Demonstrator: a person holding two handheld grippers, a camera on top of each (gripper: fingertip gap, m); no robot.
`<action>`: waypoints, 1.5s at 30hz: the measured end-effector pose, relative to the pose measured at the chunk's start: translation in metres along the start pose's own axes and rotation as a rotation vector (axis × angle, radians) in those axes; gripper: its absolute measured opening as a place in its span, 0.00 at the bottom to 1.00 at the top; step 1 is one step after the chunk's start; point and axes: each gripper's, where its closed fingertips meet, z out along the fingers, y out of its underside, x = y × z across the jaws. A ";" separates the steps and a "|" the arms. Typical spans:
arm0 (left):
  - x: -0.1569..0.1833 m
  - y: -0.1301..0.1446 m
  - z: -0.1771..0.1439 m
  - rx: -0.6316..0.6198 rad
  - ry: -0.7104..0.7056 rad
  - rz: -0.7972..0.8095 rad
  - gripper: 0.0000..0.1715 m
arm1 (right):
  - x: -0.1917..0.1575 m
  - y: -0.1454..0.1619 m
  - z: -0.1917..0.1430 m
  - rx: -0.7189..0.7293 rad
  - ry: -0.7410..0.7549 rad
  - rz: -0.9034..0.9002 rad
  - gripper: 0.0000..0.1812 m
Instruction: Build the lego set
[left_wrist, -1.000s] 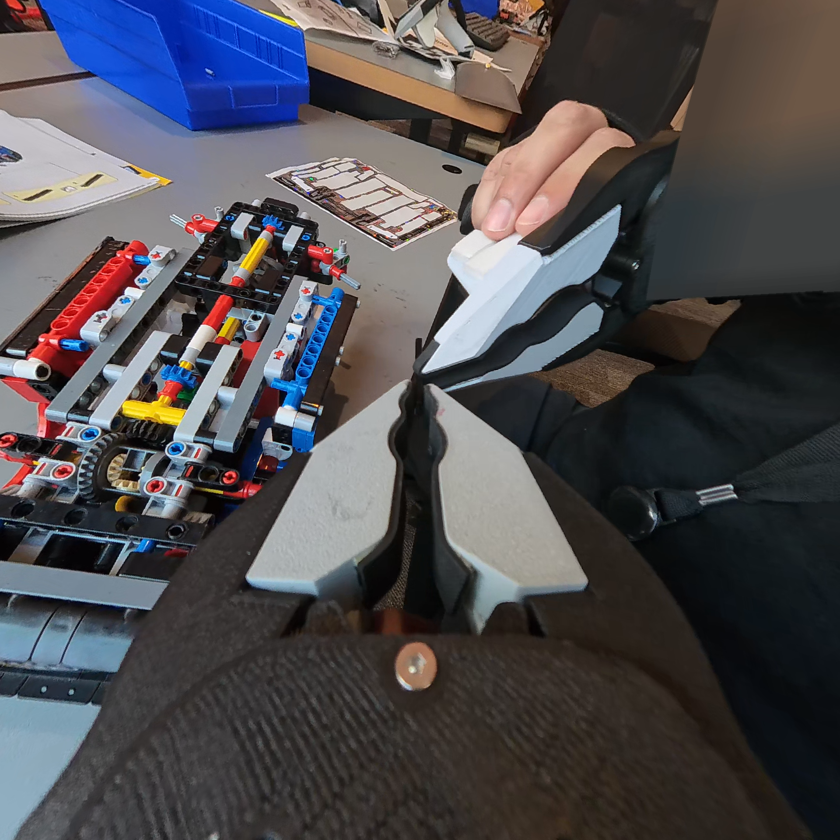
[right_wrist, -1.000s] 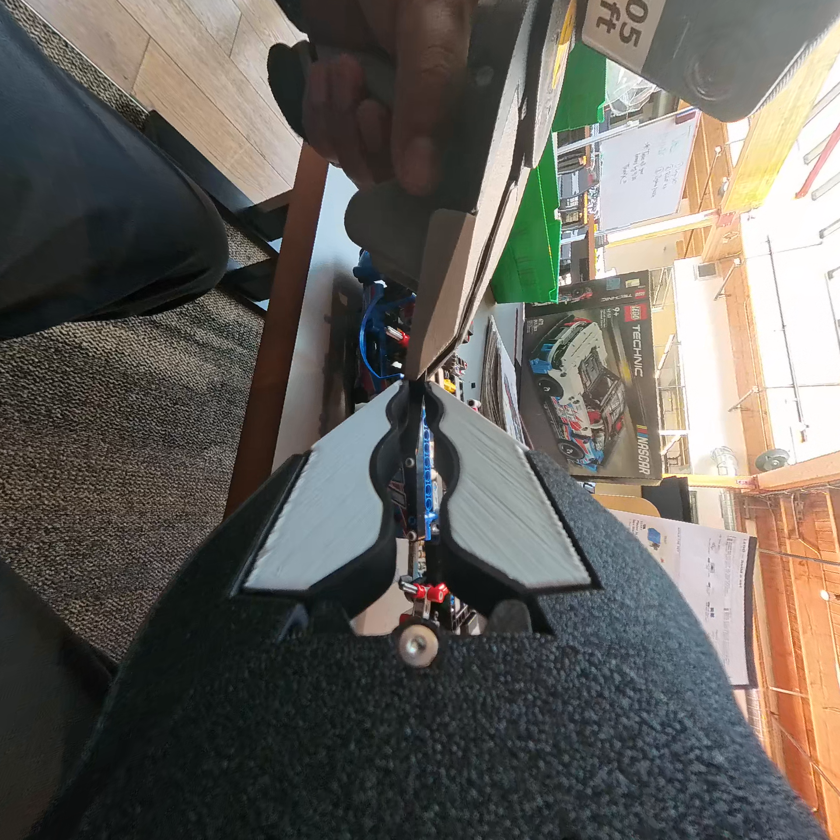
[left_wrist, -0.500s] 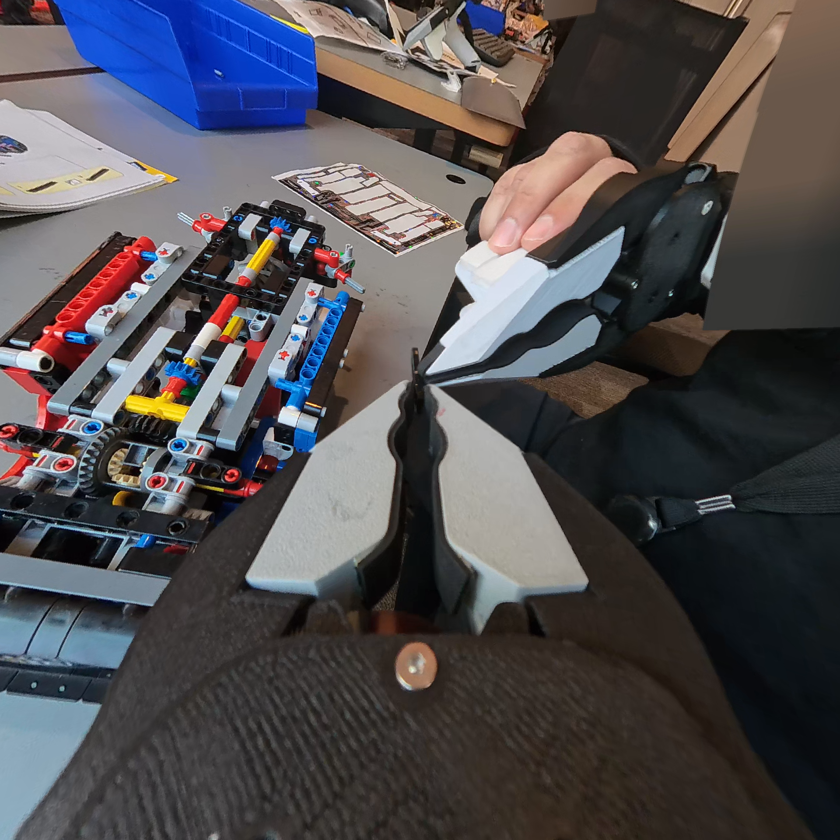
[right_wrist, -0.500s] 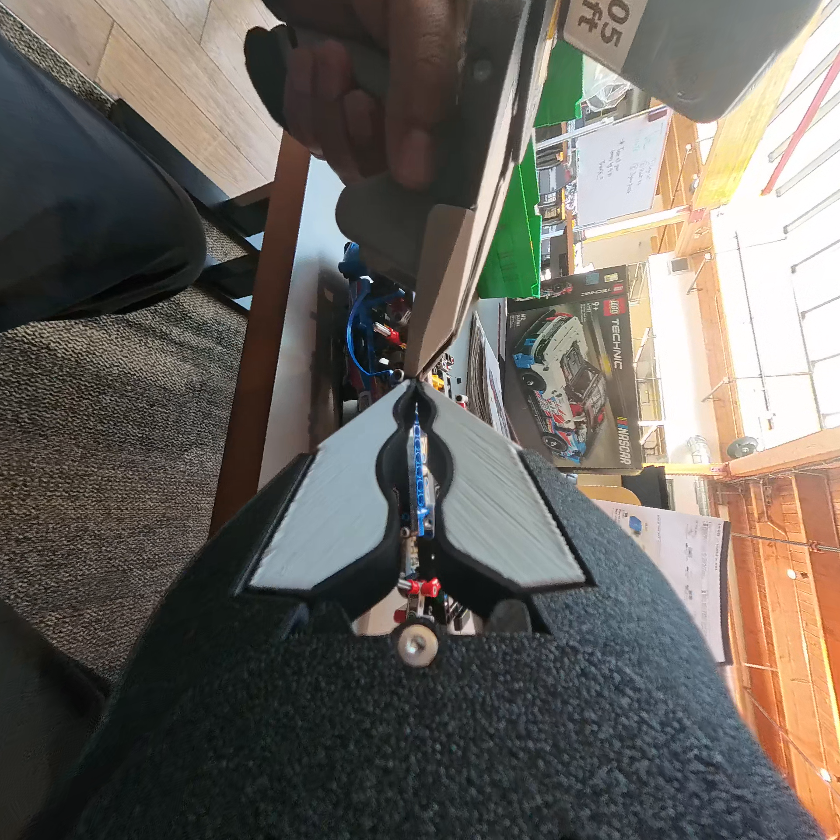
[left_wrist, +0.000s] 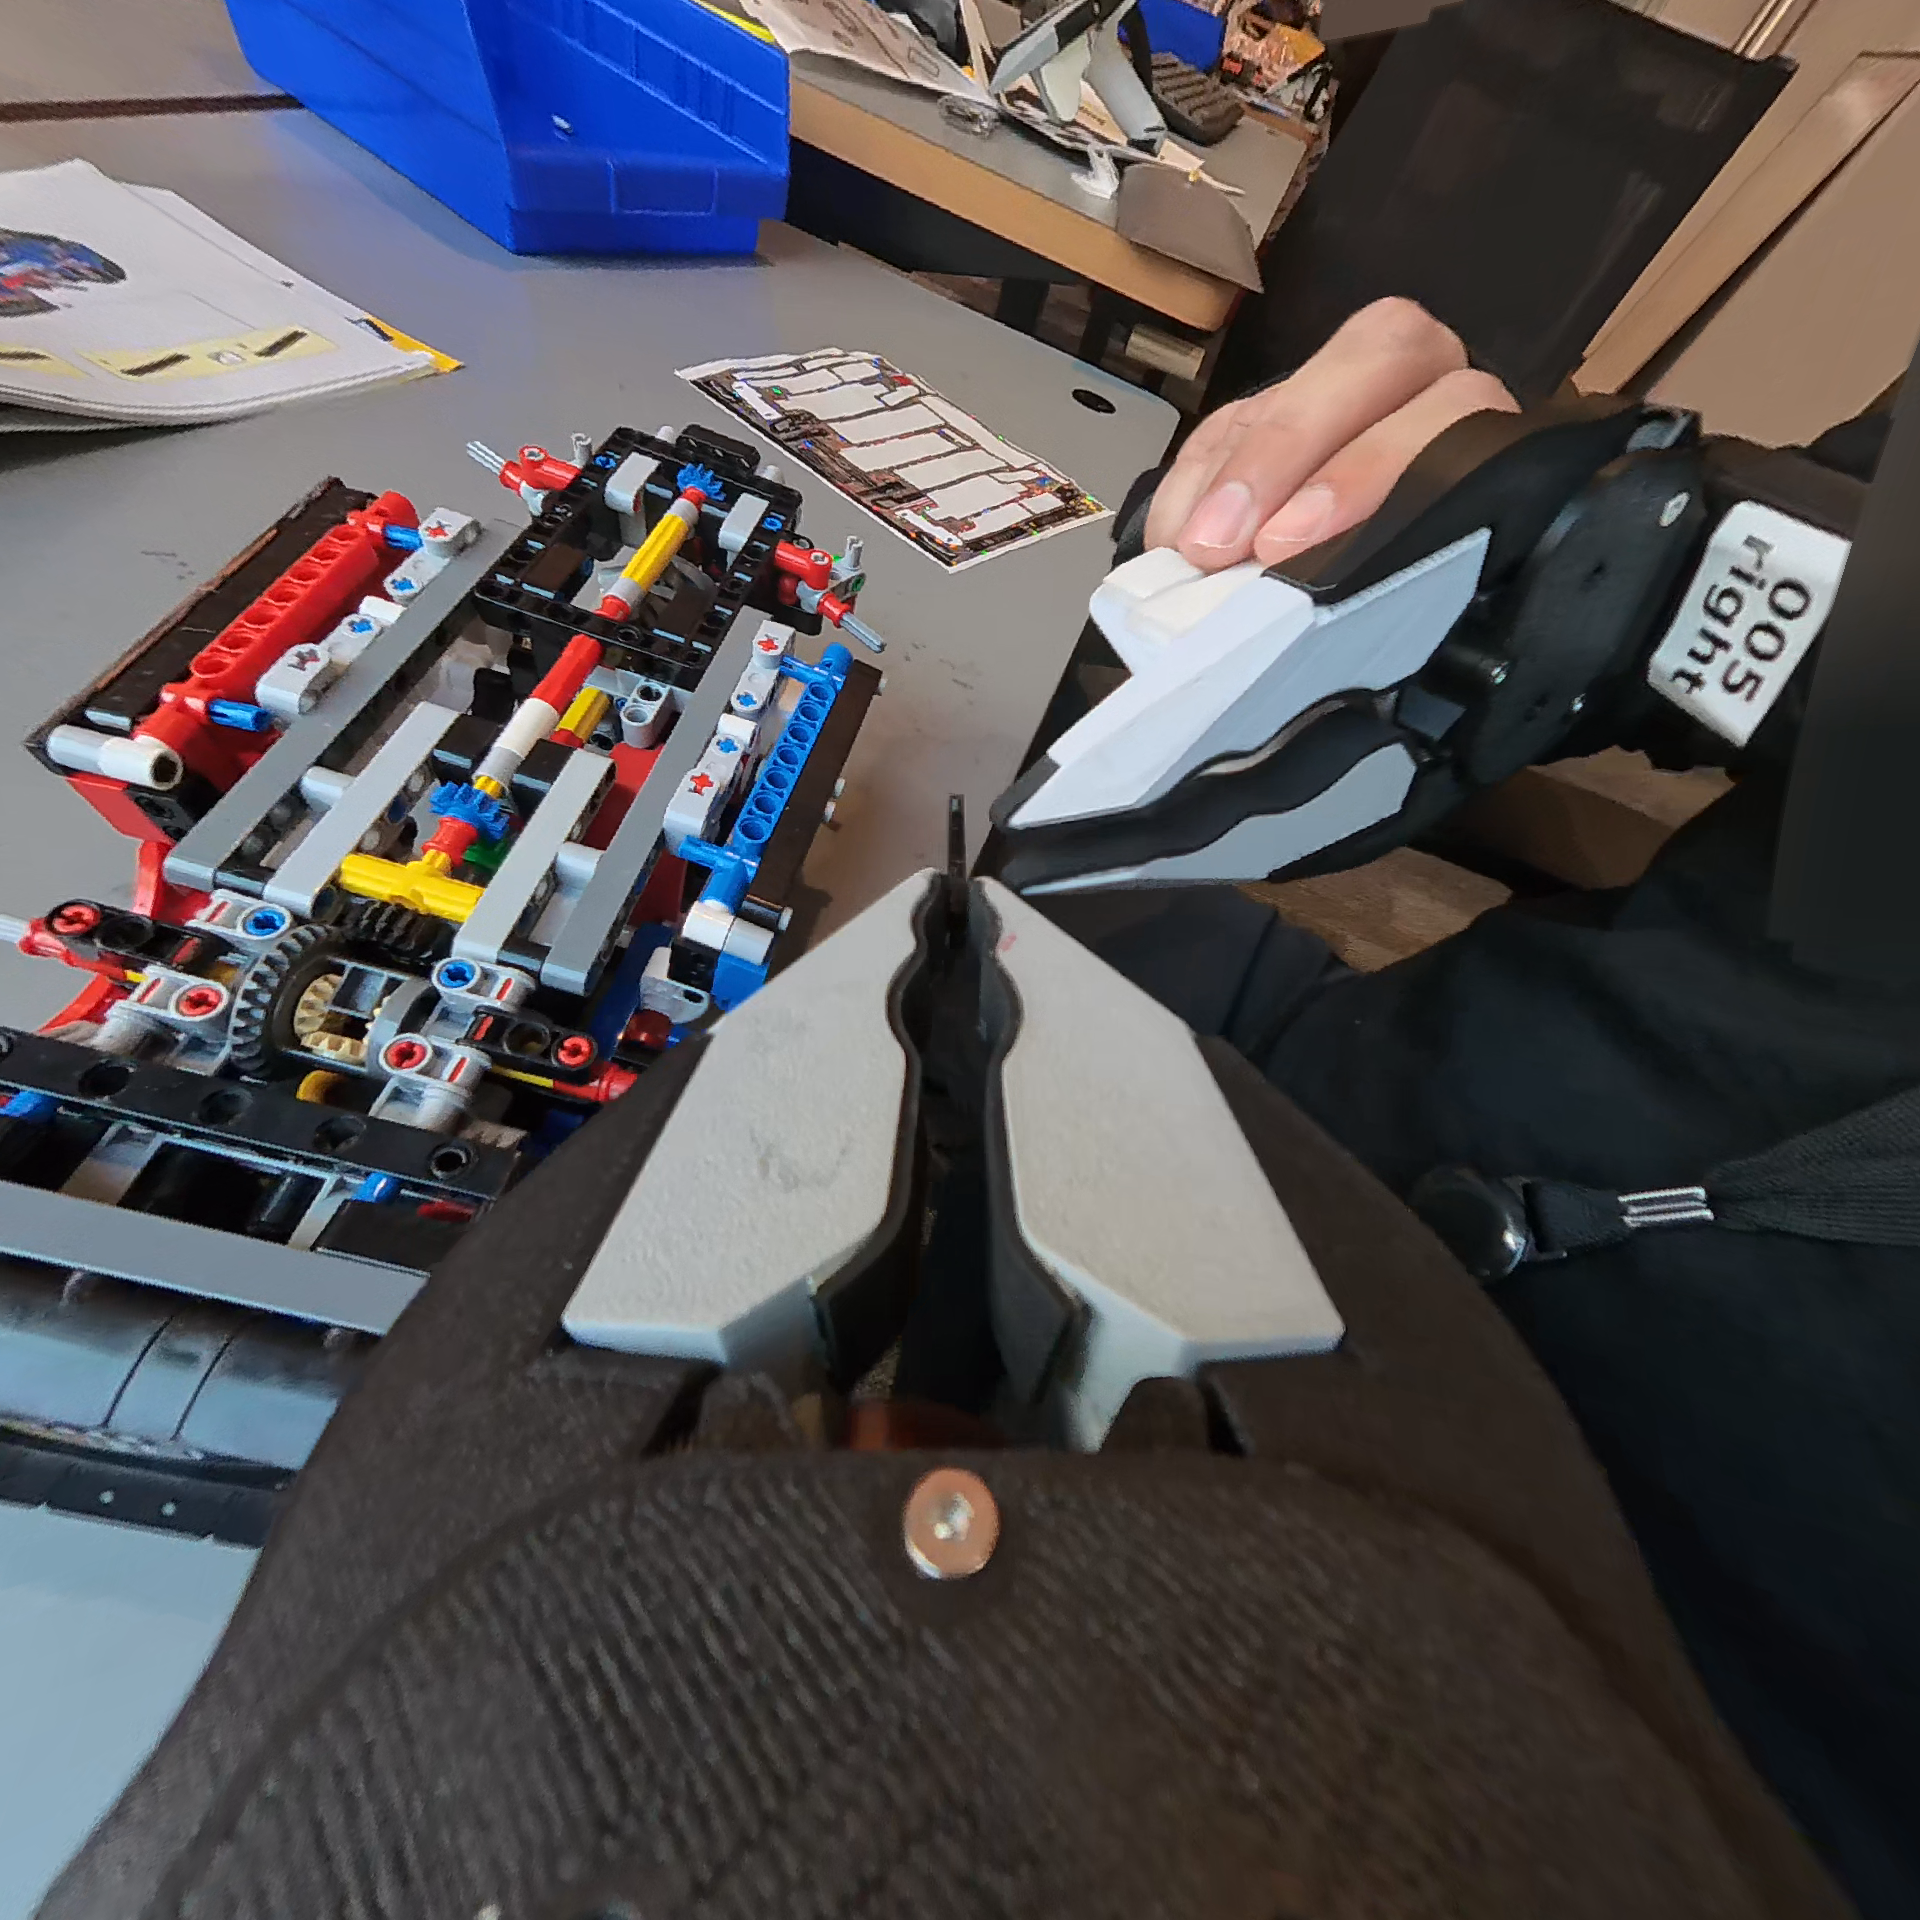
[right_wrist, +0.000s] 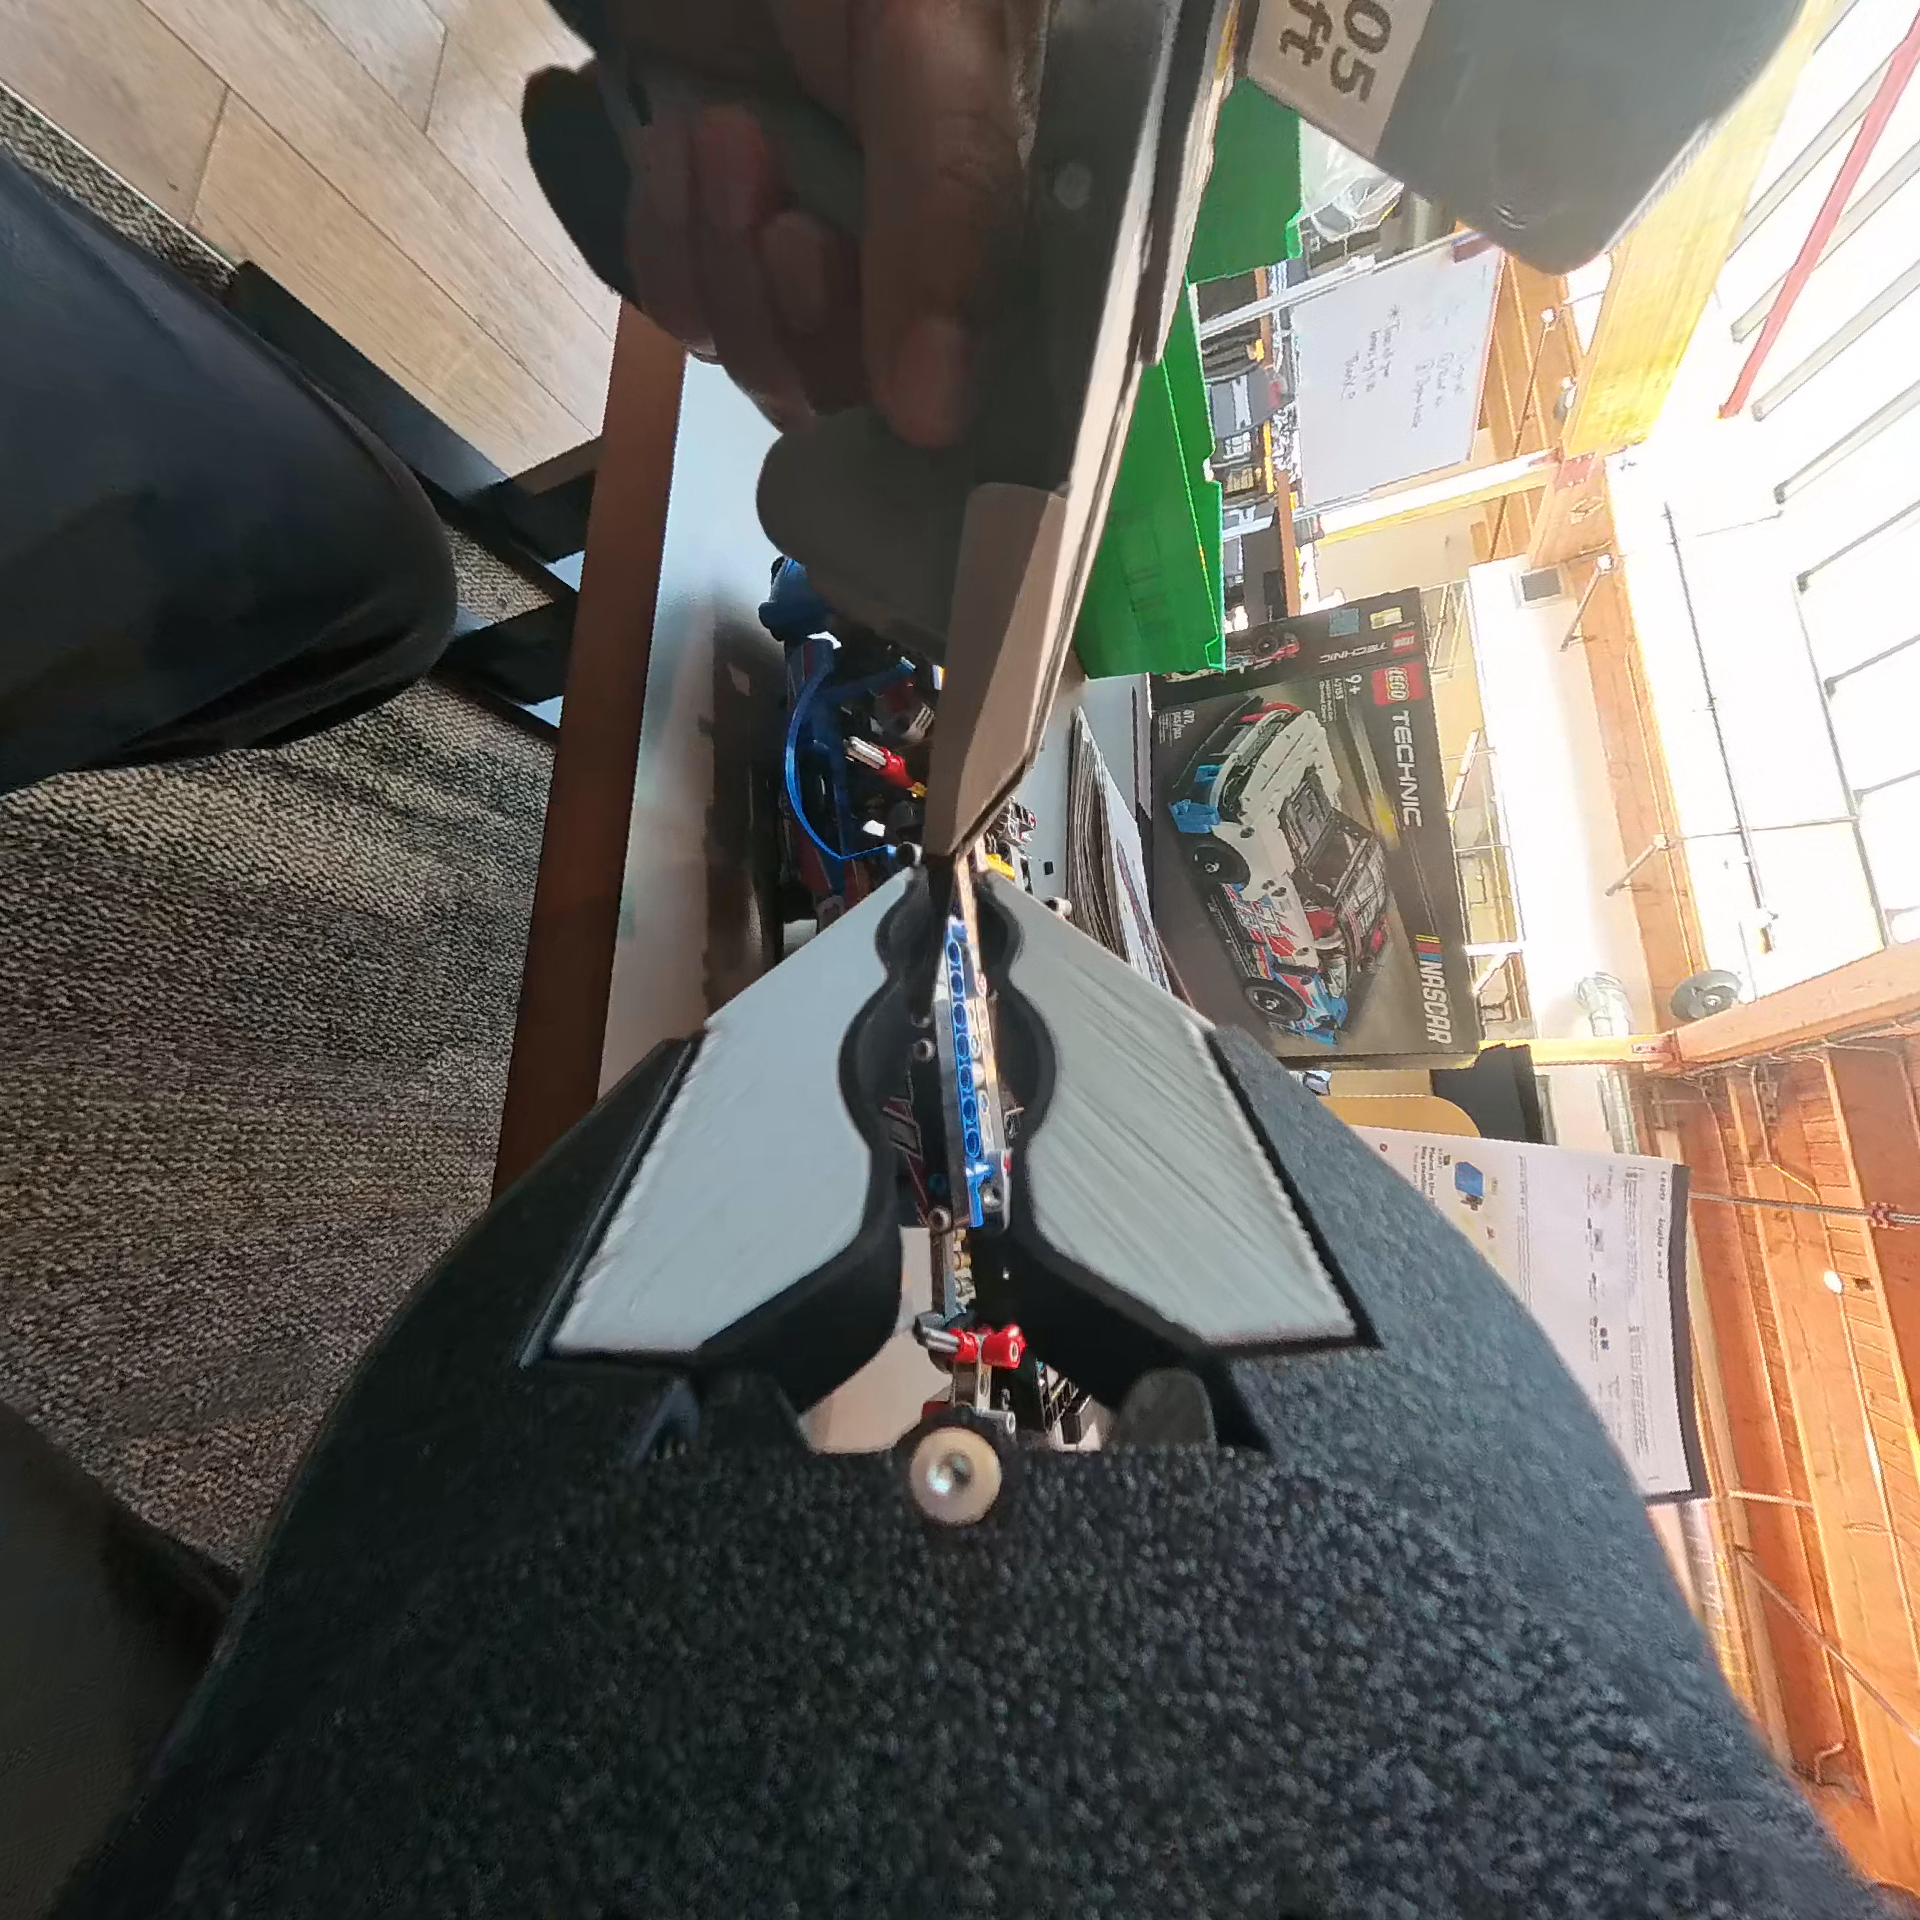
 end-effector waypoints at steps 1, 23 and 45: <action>0.001 -0.001 0.000 0.008 0.010 -0.012 0.01 | 0.000 0.001 0.001 -0.007 0.003 -0.007 0.05; 0.008 -0.007 -0.002 0.081 0.059 -0.087 0.01 | 0.003 -0.005 0.001 0.013 0.019 0.013 0.03; -0.014 -0.006 -0.010 0.031 -0.092 -0.046 0.09 | 0.005 0.015 0.008 -0.063 0.079 -0.024 0.04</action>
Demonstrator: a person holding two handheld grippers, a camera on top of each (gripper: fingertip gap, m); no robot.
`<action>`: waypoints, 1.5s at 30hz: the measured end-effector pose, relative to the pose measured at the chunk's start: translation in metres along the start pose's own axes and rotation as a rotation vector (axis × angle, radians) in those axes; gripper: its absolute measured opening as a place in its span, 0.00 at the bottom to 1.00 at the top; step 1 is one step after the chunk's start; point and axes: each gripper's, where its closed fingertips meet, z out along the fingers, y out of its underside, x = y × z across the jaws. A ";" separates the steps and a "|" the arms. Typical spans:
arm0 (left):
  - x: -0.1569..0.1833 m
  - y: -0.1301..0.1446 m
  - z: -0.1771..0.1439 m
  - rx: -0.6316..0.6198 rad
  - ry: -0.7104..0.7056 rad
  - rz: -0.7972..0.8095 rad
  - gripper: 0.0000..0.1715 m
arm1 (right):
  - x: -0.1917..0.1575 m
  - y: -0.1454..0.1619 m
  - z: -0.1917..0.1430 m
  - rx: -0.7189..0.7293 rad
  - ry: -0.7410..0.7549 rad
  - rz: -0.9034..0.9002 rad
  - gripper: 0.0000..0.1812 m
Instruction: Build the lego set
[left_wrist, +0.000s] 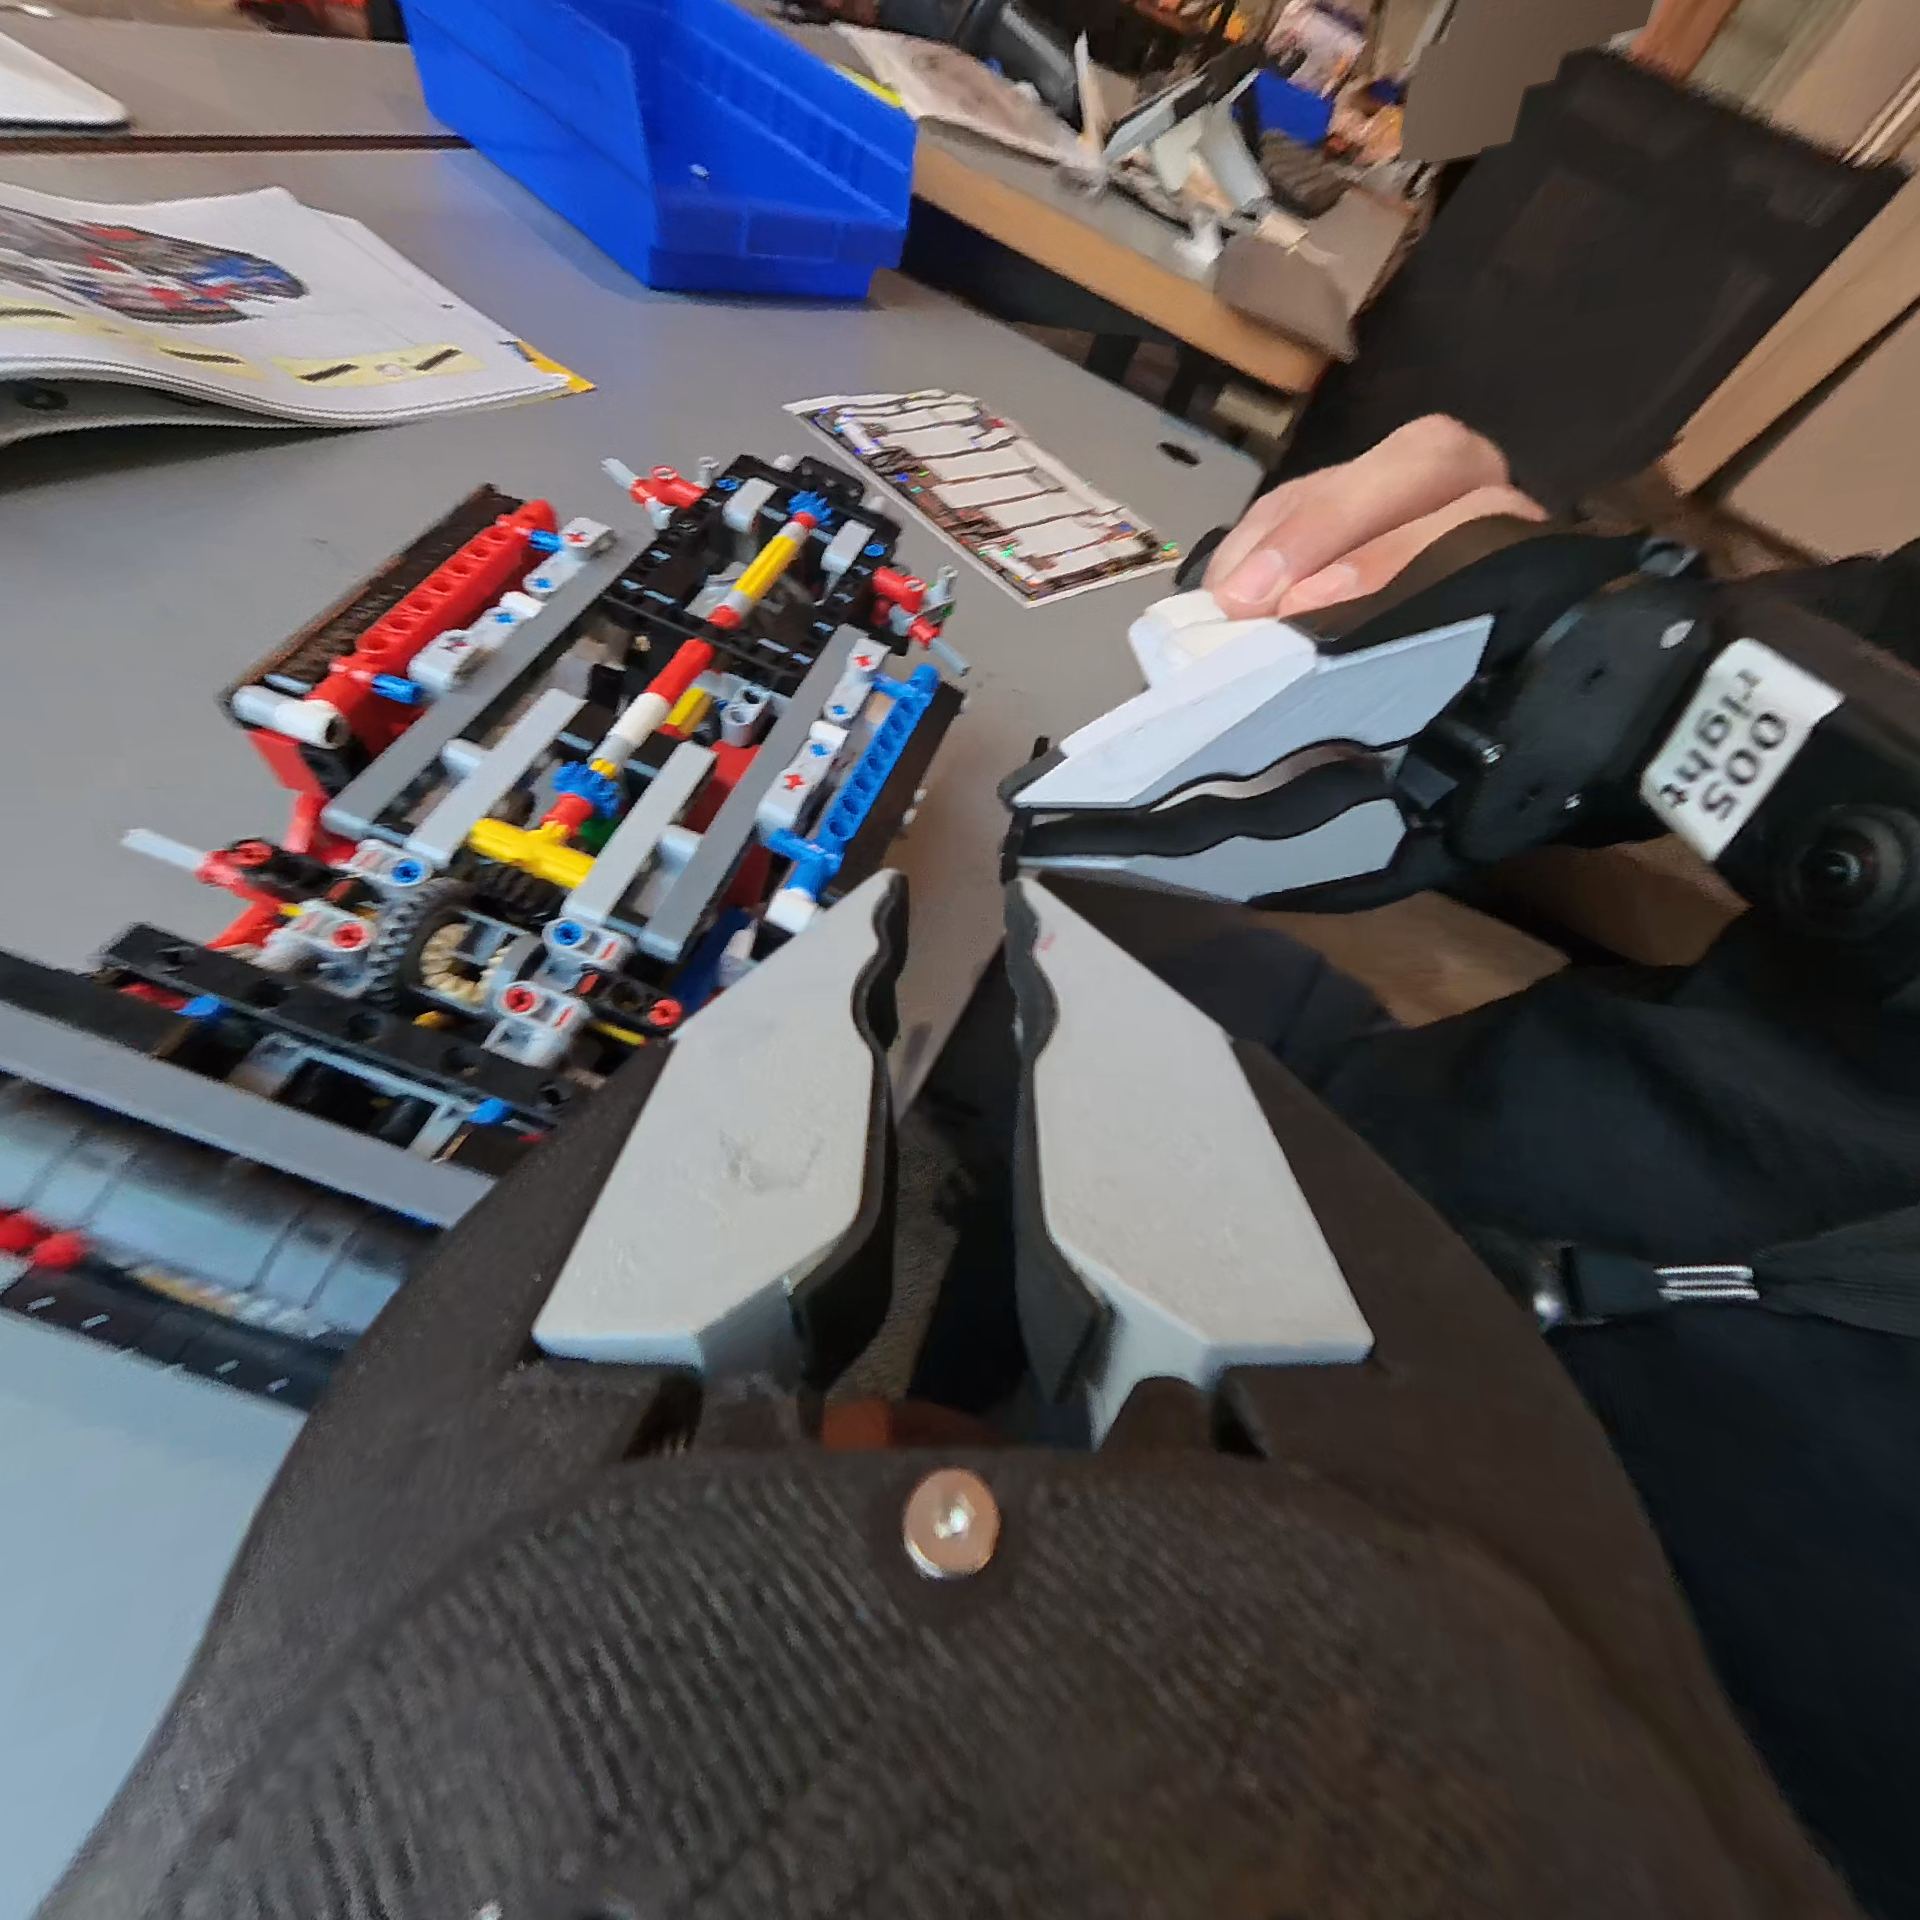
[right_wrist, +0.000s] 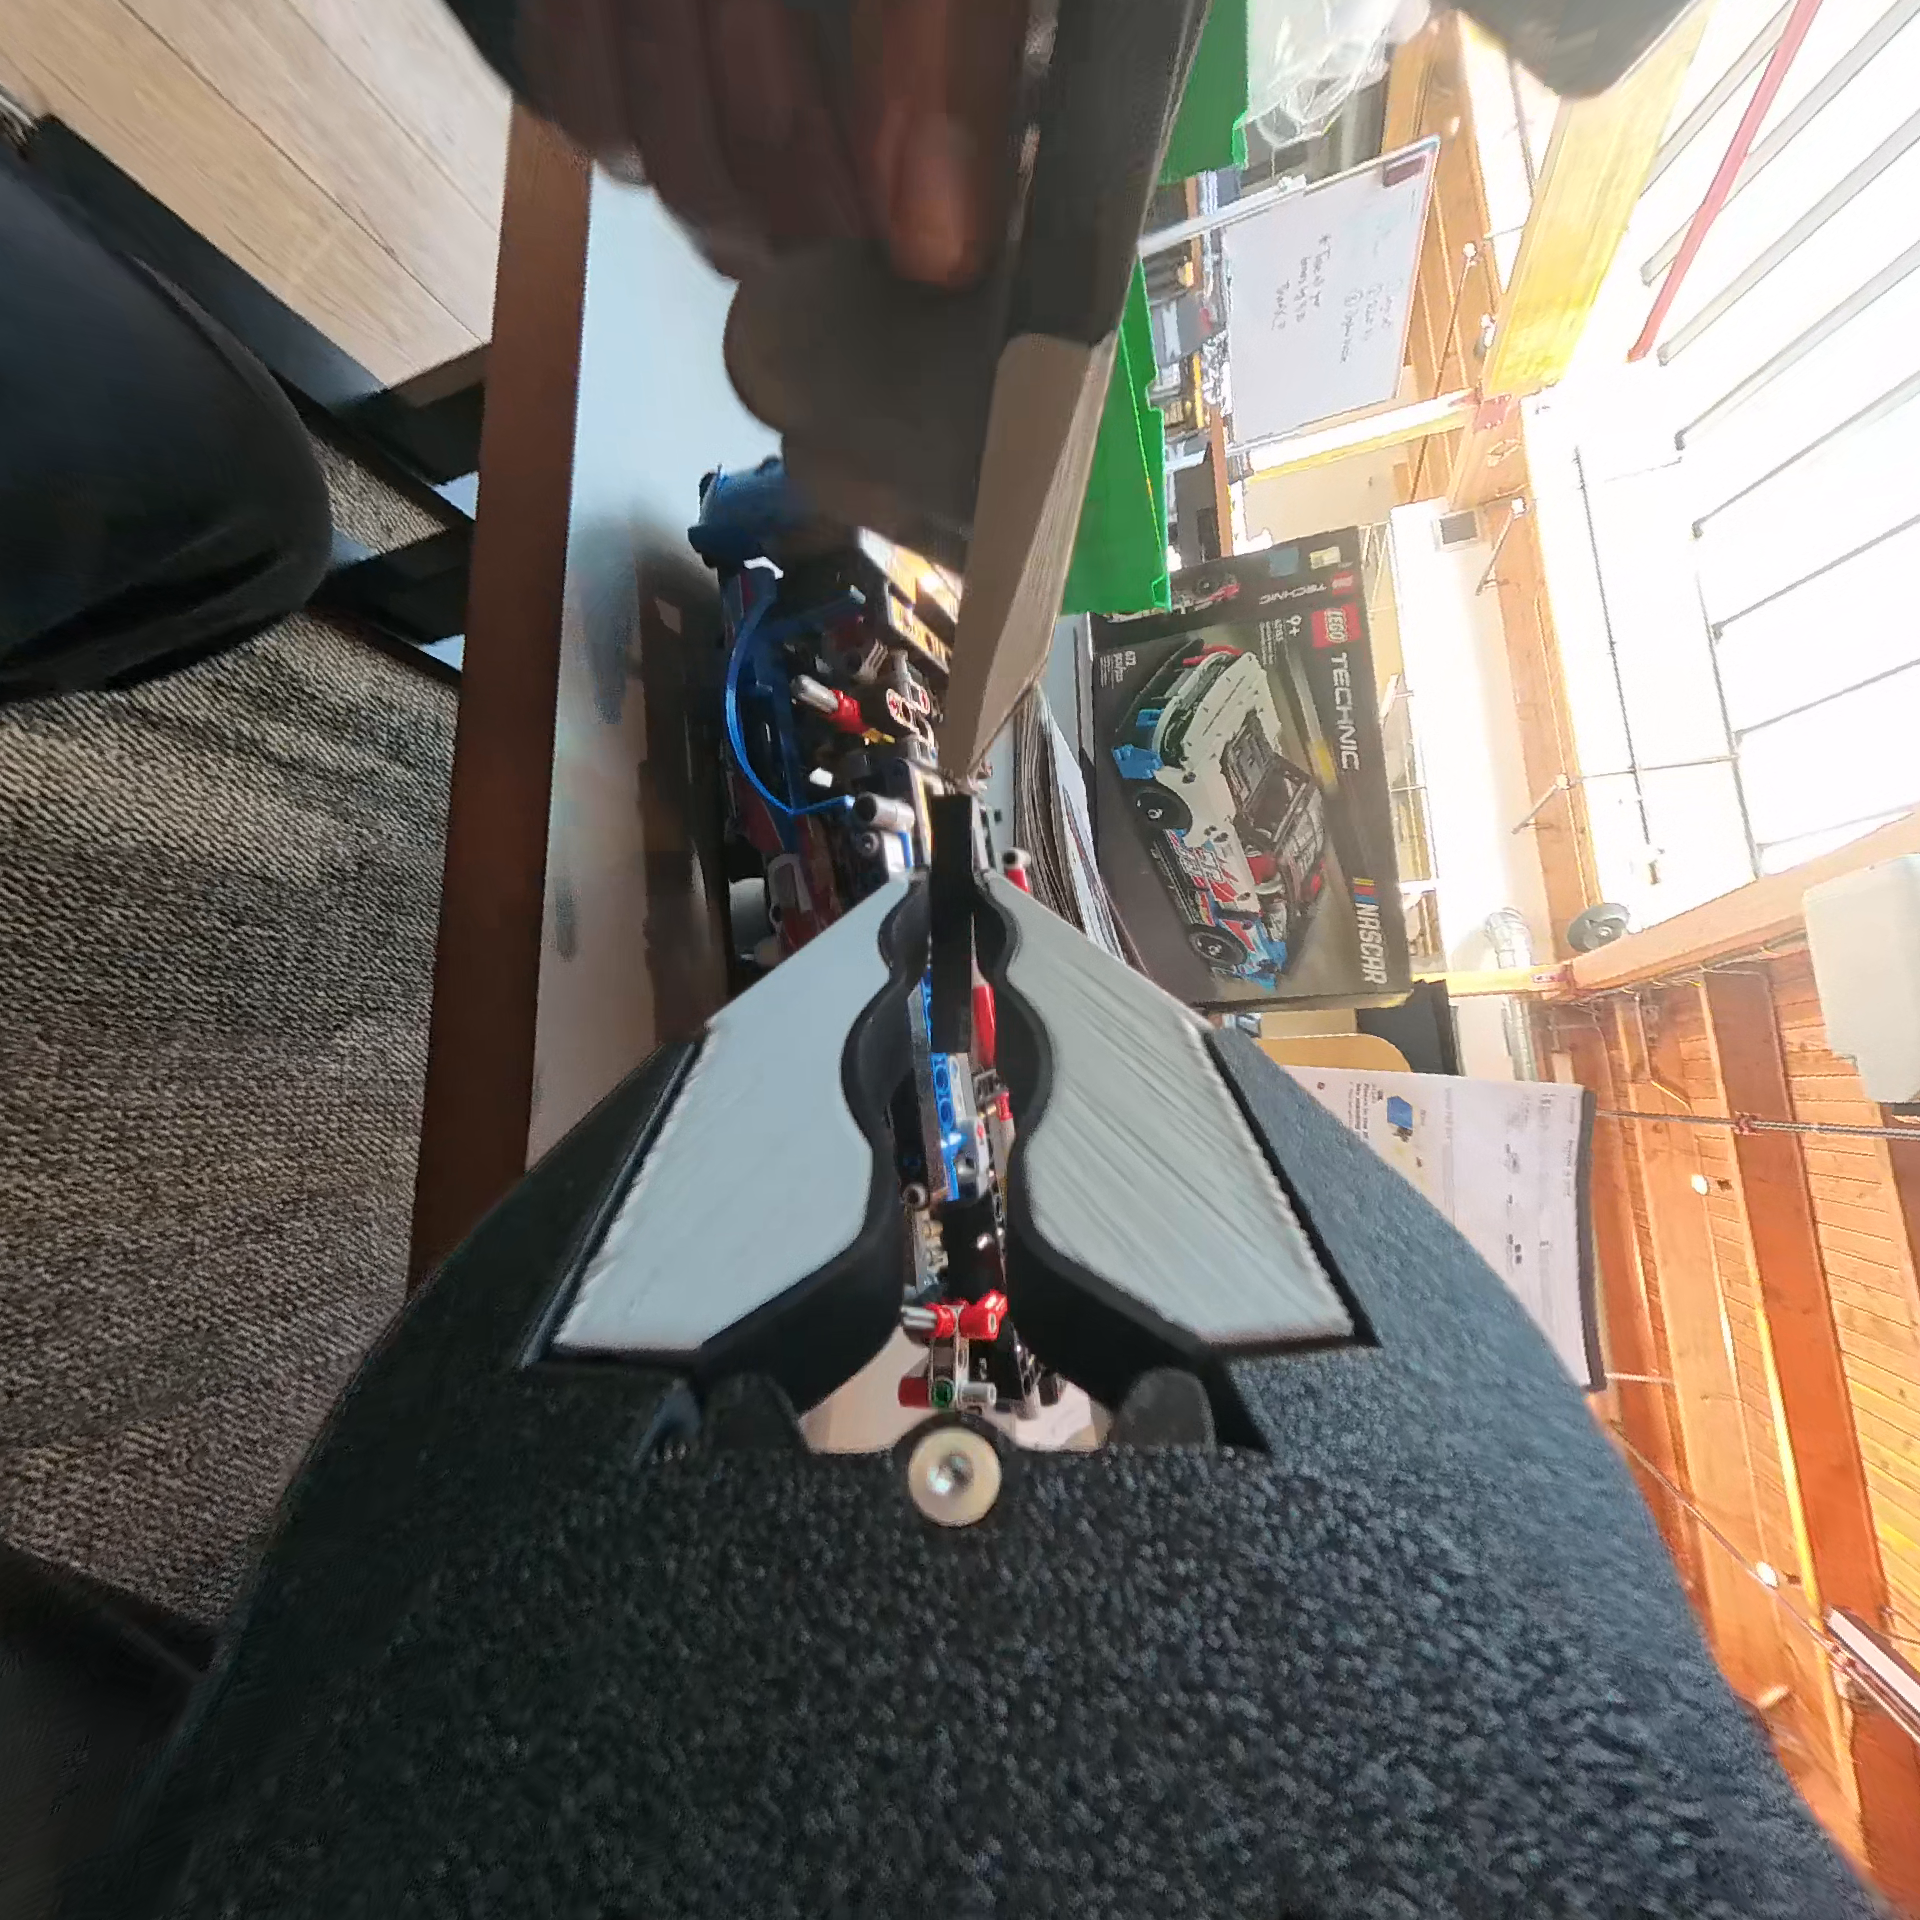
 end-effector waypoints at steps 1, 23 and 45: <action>-0.005 0.000 -0.002 -0.020 -0.040 0.034 0.11 | -0.001 0.003 0.001 -0.009 0.003 -0.013 0.04; -0.027 0.018 0.023 -0.410 -0.055 0.450 0.16 | -0.019 0.017 0.020 -0.071 0.090 -0.197 0.03; -0.025 0.024 0.025 -0.406 -0.026 0.388 0.19 | -0.016 0.020 0.021 -0.108 0.097 -0.213 0.03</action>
